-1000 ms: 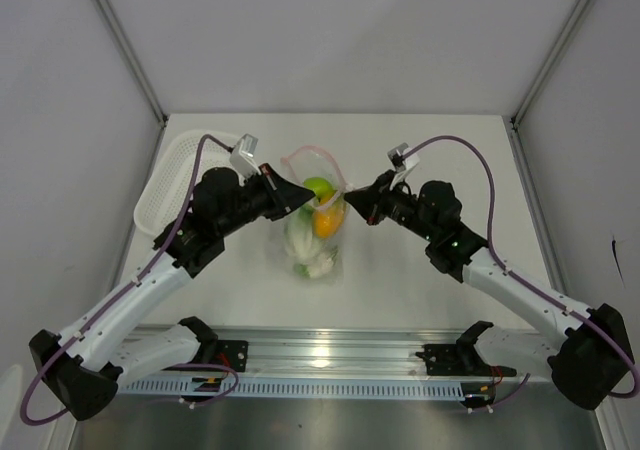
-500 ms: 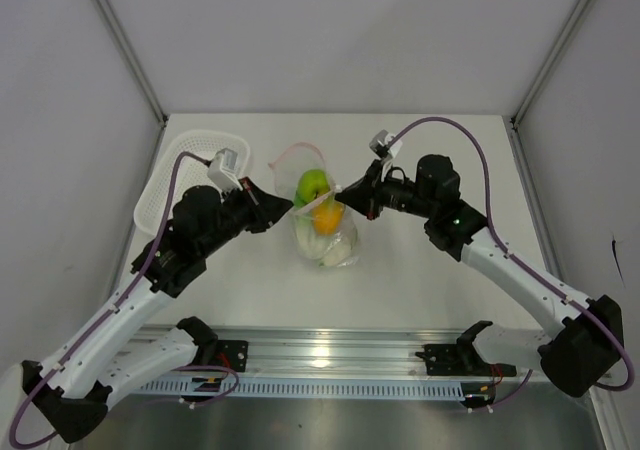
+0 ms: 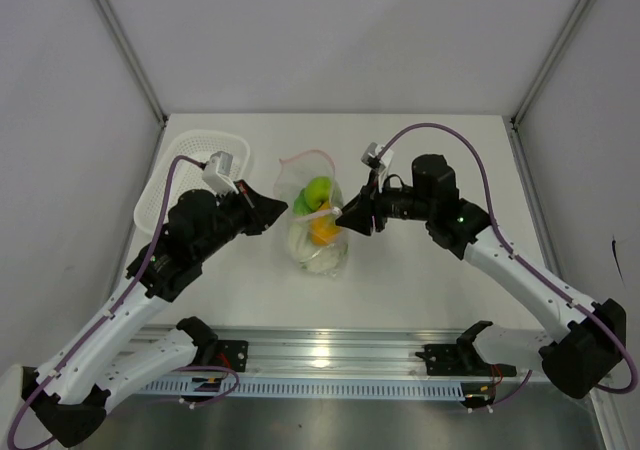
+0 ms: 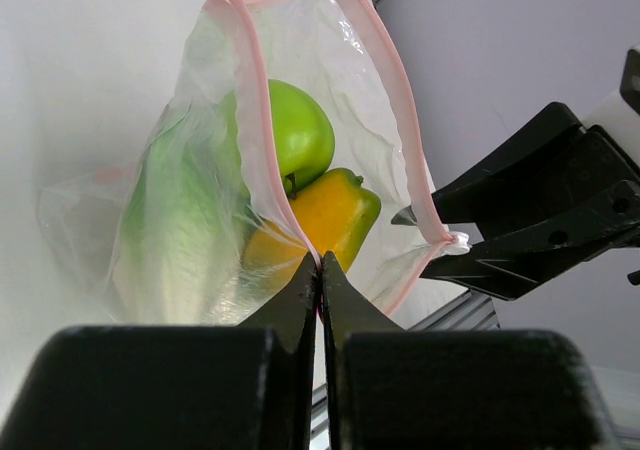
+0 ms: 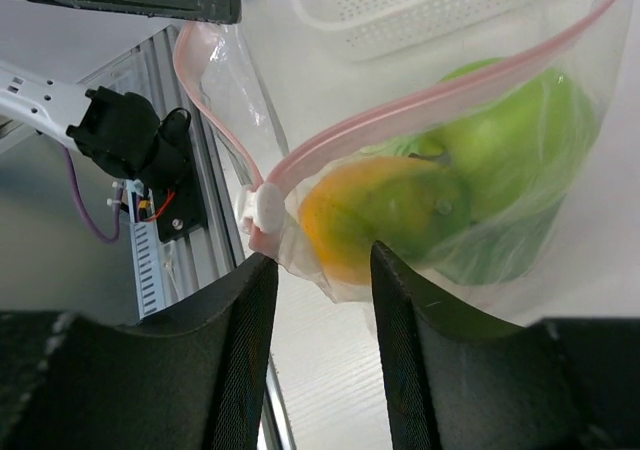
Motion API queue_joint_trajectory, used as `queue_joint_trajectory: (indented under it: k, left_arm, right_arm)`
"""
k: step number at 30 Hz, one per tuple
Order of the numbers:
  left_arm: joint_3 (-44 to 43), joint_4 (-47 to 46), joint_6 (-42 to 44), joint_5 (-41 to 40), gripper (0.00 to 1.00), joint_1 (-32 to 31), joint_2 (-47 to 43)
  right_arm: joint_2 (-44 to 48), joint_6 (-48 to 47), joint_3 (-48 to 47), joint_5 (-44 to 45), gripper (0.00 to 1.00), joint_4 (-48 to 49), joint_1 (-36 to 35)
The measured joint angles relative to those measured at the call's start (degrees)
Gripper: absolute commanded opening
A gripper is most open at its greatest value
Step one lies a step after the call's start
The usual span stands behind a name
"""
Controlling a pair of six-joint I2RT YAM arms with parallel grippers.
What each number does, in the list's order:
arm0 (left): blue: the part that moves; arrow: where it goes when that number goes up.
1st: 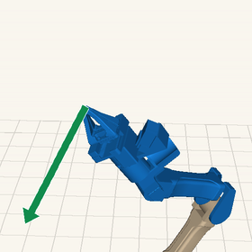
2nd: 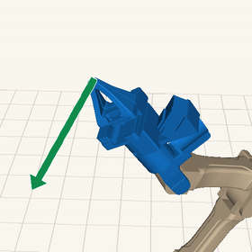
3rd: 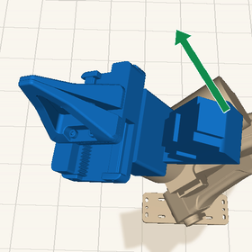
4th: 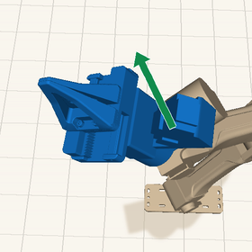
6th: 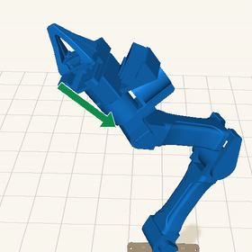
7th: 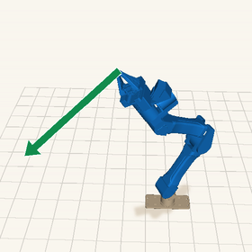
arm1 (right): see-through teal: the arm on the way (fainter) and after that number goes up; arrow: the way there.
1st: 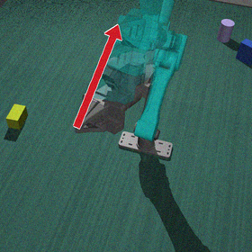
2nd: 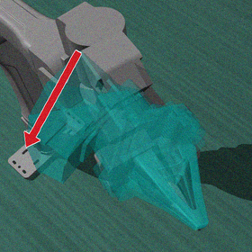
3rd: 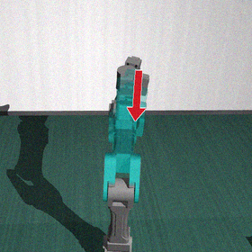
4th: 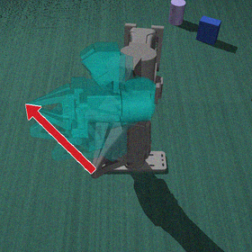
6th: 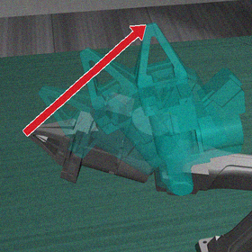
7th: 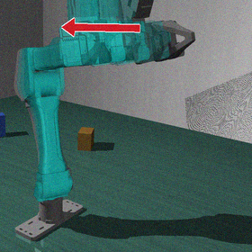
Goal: Place the food in the zip-top bag and seal the zipper
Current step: Adjust the zipper food storage bag at the center of the board.
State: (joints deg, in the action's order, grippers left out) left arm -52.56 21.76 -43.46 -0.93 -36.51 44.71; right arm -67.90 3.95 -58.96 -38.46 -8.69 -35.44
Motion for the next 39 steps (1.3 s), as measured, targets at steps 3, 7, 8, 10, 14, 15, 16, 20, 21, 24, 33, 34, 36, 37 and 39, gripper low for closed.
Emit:
queue_joint_trajectory:
  k: [3, 7, 8, 10, 14, 15, 16, 20, 21, 24, 33, 34, 36, 37, 39]
  left_arm:
    - [0.00, -0.02, 0.00, 0.04, 0.01, 0.00, 0.07]
    - [0.00, -0.07, 0.00, 0.04, 0.01, 0.00, 0.26]
    - [0.00, -0.09, 0.00, 0.04, 0.01, 0.00, 0.31]
    - [0.00, -0.13, -0.02, 0.04, 0.01, 0.00, 0.42]
    - [0.00, -0.37, -0.02, 0.07, 0.01, 0.00, 1.05]
    - [0.00, -0.46, -0.04, 0.07, 0.01, 0.00, 1.20]
    - [0.00, -0.57, -0.04, 0.07, 0.01, 0.00, 1.33]
    - [0.00, -0.68, -0.04, 0.07, 0.01, 0.00, 1.55]
    - [0.00, -0.68, -0.04, 0.07, 0.01, 0.00, 1.53]
    - [-0.02, -0.68, -0.04, 0.07, 0.01, 0.00, 1.53]
    - [-0.52, -0.66, -0.02, 1.20, 0.01, 0.00, 1.99]
    - [-0.66, -0.66, -0.02, 1.31, 0.01, 0.00, 2.21]
    - [-0.87, -0.70, -0.02, 1.53, 0.01, 0.00, 2.58]
    - [-1.01, -0.68, -0.02, 1.60, 0.01, 0.00, 2.78]
    - [-1.20, -0.70, -0.02, 1.66, 0.01, 0.00, 2.97]
  right_arm:
    - [0.00, -0.59, -1.57, 0.02, 0.46, -1.27, -0.33]
    - [0.00, -1.07, -2.82, 0.57, 0.46, -1.92, -1.70]
    - [0.00, -1.11, -3.02, 0.68, 0.47, -2.21, -2.23]
    - [-0.02, -1.22, -3.50, 0.92, 0.47, -3.08, -2.95]
    - [-1.01, -1.53, -5.44, 1.49, 0.47, -4.46, -3.96]
    - [-1.44, -1.64, -5.99, 2.05, 0.47, -4.52, -4.28]
    - [-1.68, -1.66, -6.27, 2.60, 0.46, -4.59, -4.48]
    - [-2.91, -2.12, -7.58, 4.63, 0.42, -5.55, -5.03]
    - [-3.28, -2.29, -8.04, 4.85, 0.42, -5.99, -5.14]
    - [-4.59, -2.73, -9.53, 5.49, 0.41, -7.39, -5.44]
    - [-5.46, -5.81, -11.65, 7.37, 0.37, -11.85, -6.73]
    - [-5.62, -6.14, -12.00, 7.87, 0.33, -12.28, -6.91]
    - [-5.84, -6.62, -12.50, 8.68, 0.27, -13.11, -7.19]
    - [-5.99, -6.75, -12.79, 9.03, 0.21, -13.57, -7.32]
    - [-6.49, -7.13, -13.53, 9.94, 0.17, -14.21, -7.67]
